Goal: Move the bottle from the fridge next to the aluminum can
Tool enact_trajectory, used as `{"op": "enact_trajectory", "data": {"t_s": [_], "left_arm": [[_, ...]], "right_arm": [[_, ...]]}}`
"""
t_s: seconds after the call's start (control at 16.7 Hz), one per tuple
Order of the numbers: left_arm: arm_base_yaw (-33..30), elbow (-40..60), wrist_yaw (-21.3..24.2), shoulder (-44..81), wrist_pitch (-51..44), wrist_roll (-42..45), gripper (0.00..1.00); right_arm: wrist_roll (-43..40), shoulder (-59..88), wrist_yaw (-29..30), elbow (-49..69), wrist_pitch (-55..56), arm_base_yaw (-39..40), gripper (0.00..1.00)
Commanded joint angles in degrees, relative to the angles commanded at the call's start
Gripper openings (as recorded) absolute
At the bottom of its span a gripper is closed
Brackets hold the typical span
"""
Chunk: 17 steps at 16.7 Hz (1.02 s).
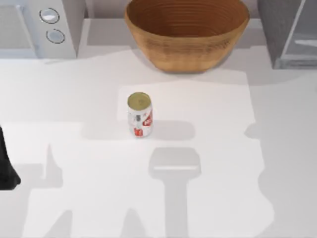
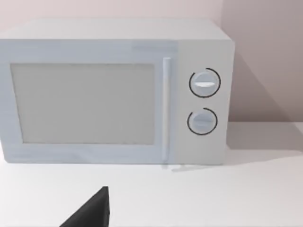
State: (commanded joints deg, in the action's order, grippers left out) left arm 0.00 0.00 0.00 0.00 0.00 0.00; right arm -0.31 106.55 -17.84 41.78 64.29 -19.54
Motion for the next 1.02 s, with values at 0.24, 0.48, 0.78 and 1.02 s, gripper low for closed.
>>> {"op": "enact_trajectory", "data": {"t_s": [0.24,0.48,0.78,1.02], "left_arm": [[0.0,0.0,0.0,0.0,0.0,0.0,1.00],[0.0,0.0,0.0,0.0,0.0,0.0,1.00],[0.0,0.0,0.0,0.0,0.0,0.0,1.00],[0.0,0.0,0.0,0.0,0.0,0.0,1.00]], "right_arm": [[0.5,3.7,8.5,0.6,4.2,8.5,0.00],[0.7,8.8,25.1,0.5,9.8,25.3,0.00],[0.3,13.7,48.2,-0.9,15.7,48.8,0.00],[-0.1,15.3,59.2,-2.2,18.1,59.8,0.00]]}}
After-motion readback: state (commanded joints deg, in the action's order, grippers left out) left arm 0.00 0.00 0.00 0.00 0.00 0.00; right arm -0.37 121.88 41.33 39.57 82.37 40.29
